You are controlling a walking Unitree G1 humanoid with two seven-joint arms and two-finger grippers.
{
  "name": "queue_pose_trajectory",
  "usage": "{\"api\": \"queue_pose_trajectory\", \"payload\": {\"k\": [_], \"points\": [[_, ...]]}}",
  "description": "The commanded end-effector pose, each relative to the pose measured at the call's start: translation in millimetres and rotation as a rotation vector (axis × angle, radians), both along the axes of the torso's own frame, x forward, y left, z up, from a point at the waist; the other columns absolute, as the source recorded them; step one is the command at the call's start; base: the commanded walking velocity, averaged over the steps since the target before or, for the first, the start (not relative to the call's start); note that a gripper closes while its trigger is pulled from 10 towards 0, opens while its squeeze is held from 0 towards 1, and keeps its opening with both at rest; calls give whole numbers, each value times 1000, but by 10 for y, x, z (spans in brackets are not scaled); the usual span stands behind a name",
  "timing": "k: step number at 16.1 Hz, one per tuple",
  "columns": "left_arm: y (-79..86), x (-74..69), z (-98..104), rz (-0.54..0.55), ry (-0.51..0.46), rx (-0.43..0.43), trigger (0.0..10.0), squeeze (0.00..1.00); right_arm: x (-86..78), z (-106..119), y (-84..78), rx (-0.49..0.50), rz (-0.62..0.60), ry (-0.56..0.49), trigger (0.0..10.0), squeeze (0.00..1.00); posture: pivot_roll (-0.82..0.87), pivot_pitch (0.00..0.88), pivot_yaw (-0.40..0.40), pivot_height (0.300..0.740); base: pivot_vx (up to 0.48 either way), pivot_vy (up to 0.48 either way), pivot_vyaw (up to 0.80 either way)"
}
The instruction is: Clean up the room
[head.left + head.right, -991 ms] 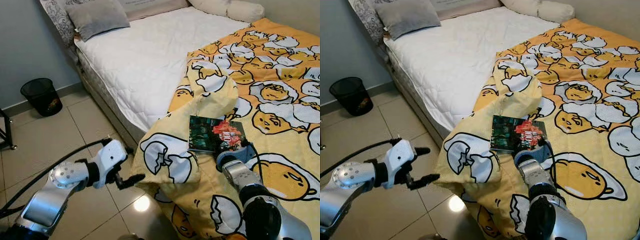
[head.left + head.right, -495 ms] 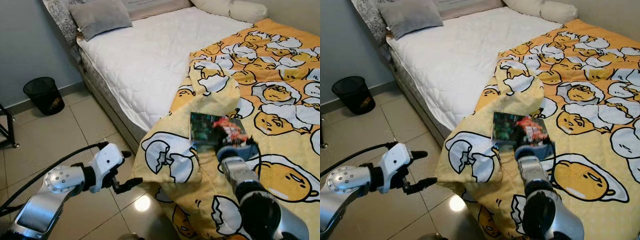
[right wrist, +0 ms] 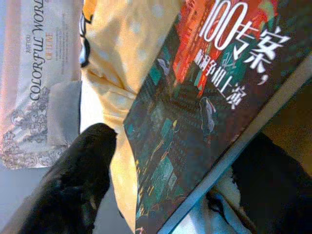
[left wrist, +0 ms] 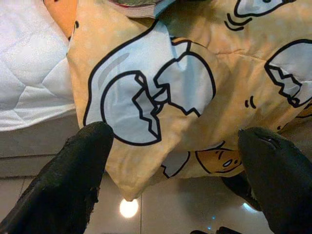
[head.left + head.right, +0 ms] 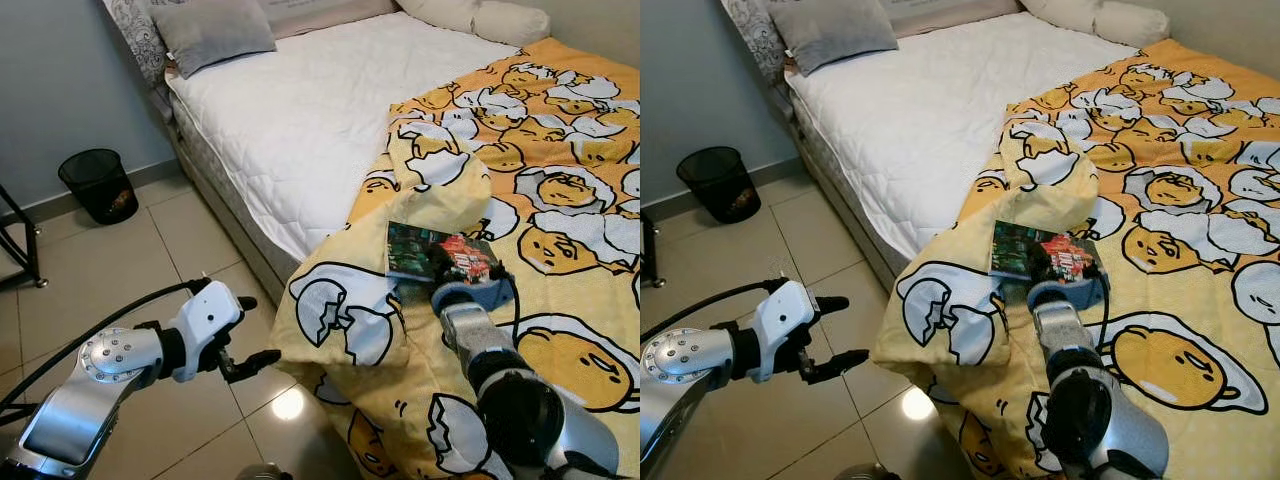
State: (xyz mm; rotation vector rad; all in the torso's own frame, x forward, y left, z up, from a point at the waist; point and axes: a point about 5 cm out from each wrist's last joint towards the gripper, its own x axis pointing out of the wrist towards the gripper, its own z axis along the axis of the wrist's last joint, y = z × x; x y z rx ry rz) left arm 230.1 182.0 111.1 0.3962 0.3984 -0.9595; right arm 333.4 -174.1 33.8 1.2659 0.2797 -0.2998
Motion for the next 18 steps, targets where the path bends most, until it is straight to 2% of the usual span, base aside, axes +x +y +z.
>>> {"api": "queue_pose_trajectory", "payload": {"k": [1, 13, 18], "points": [[26, -10, 44, 5, -8, 12, 10000, 1000, 59, 60, 52, 1, -4, 8, 0, 0, 96, 0, 49, 740, 0, 0, 0], [19, -5, 109, 28, -21, 15, 10000, 1000, 115, 113, 129, 19, -26, 37, 0, 0, 131, 0, 23, 740, 0, 0, 0], [-21, 107, 170, 44, -52, -38, 10000, 1000, 110, 110, 73, 22, -48, 44, 0, 0, 118, 0, 25, 740, 0, 0, 0]]}}
